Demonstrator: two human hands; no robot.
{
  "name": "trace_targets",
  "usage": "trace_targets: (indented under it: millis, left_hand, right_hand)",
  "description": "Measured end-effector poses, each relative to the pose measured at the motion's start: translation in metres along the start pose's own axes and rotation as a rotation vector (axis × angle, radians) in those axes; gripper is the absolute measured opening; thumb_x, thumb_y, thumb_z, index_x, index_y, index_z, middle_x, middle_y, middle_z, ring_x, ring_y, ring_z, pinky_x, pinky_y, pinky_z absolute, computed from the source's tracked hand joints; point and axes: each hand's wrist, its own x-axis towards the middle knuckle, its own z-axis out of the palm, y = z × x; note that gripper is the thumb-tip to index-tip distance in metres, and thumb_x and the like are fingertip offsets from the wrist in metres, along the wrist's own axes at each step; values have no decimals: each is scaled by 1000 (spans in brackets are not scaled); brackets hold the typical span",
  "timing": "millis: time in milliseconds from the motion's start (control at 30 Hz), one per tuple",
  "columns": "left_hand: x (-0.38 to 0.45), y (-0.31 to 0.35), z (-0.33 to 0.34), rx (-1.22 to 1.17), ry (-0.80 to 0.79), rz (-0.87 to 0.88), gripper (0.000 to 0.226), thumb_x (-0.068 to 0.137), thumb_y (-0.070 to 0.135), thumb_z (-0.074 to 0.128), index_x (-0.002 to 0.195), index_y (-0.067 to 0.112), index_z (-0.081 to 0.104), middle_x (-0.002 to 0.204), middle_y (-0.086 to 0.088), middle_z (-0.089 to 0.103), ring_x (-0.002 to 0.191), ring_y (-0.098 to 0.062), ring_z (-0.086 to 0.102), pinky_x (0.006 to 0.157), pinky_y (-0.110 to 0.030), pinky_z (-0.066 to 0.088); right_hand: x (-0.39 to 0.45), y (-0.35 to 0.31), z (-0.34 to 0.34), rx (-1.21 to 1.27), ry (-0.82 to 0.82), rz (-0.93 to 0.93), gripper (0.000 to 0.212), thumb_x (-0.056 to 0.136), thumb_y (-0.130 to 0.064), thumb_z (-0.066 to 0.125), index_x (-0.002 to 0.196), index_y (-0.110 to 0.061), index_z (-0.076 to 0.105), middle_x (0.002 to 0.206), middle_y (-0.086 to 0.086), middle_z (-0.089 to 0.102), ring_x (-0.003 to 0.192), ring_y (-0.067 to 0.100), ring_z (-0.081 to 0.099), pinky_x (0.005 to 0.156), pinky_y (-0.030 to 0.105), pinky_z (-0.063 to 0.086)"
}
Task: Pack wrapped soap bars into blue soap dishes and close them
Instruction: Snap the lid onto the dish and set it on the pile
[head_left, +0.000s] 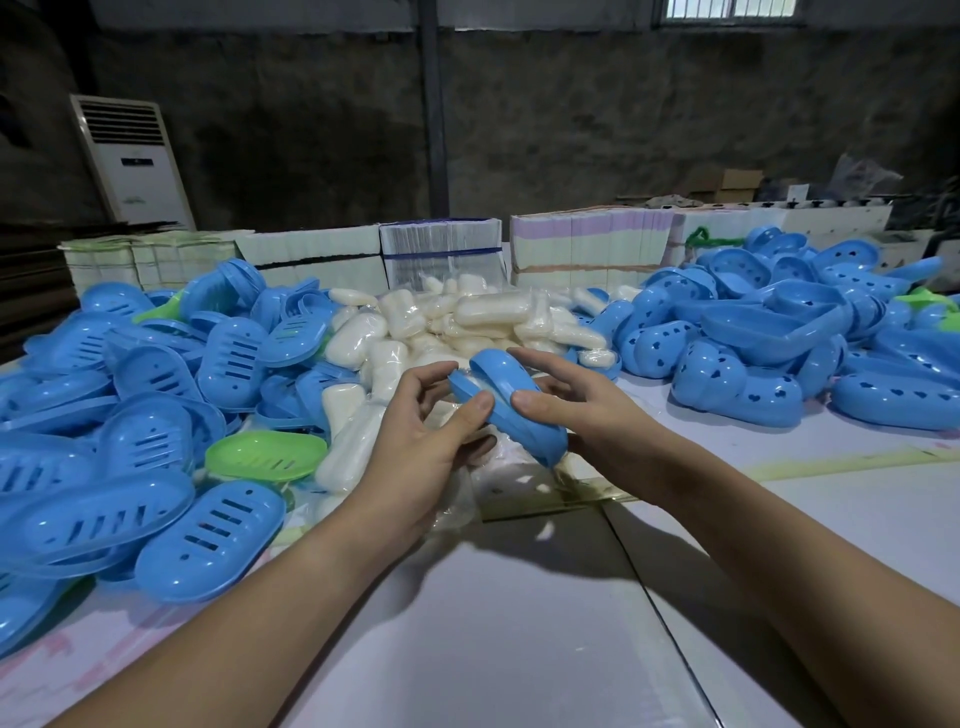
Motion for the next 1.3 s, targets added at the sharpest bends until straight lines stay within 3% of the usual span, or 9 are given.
trace_targets:
  millis: [133, 267, 333, 467, 533, 633, 900, 1133, 1300]
  left_hand:
    - [0, 1, 1, -42, 8, -12, 56, 68, 26, 75, 119, 17, 56, 129, -12, 58, 102, -28, 72, 89, -42, 60]
    - [0, 3, 1, 13, 26, -2, 58, 63, 32, 78, 115, 19, 58, 127, -13, 60, 115, -36, 66, 86, -38, 60]
    - [-1, 3, 1, 28, 24, -2, 59, 62, 33, 78, 115, 18, 57, 128, -15, 59, 111, -31, 67, 84, -35, 59]
    - [-2, 2, 3, 43, 25, 2, 60, 60, 35, 79, 113, 16, 58, 121, -12, 62, 96, -16, 69, 84, -33, 60]
    - [-3, 2, 4, 42, 33, 3, 63, 58, 37, 80, 113, 16, 58, 116, -10, 63, 91, -13, 69, 86, -34, 60]
    - [-3, 4, 4, 48, 42, 3, 66, 57, 40, 80, 114, 15, 59, 117, -12, 64, 93, -16, 69, 87, -35, 60]
    - [-2, 6, 4, -73, 83, -111, 62, 61, 31, 82, 115, 15, 59, 93, 1, 76, 91, -28, 74, 74, -39, 61]
    - [-3, 9, 7, -83, 102, -101, 62, 60, 30, 82, 115, 13, 59, 103, -8, 71, 87, -26, 75, 80, -43, 61]
    - [-2, 11, 5, -107, 111, -111, 61, 61, 29, 81, 115, 10, 59, 96, -6, 69, 86, -28, 72, 71, -41, 63]
  right_hand:
    - [1, 1, 0, -1, 6, -6, 57, 75, -41, 76, 129, -43, 58, 128, 16, 56, 101, 16, 67, 79, 23, 51]
    - [0, -1, 2, -4, 14, -20, 49, 76, -41, 72, 125, -40, 63, 131, 22, 52, 99, 19, 64, 81, 31, 49]
    - [-1, -4, 4, -7, 19, -33, 40, 77, -39, 69, 117, -43, 66, 130, 23, 53, 96, 20, 63, 84, 36, 47]
    - [-2, -6, 9, -129, 52, -57, 31, 78, -40, 59, 107, -48, 62, 122, 16, 58, 85, 8, 63, 71, 19, 50]
    - [-1, -5, 12, -213, 96, -74, 30, 78, -43, 53, 107, -49, 56, 120, 15, 57, 89, 12, 62, 73, 21, 50]
    - [1, -3, 13, -291, 128, -102, 31, 77, -47, 51, 108, -49, 52, 119, 11, 55, 100, 23, 59, 85, 38, 48]
    - [2, -1, 13, -351, 134, -130, 34, 73, -56, 49, 107, -51, 53, 119, 5, 55, 103, 21, 58, 94, 46, 49]
    - [3, -2, 12, -406, 154, -158, 28, 76, -56, 45, 104, -55, 49, 117, -5, 52, 100, 13, 57, 92, 43, 49]
    - [2, -2, 10, -394, 154, -178, 25, 73, -58, 49, 97, -67, 51, 115, -13, 52, 98, 5, 57, 85, 35, 51]
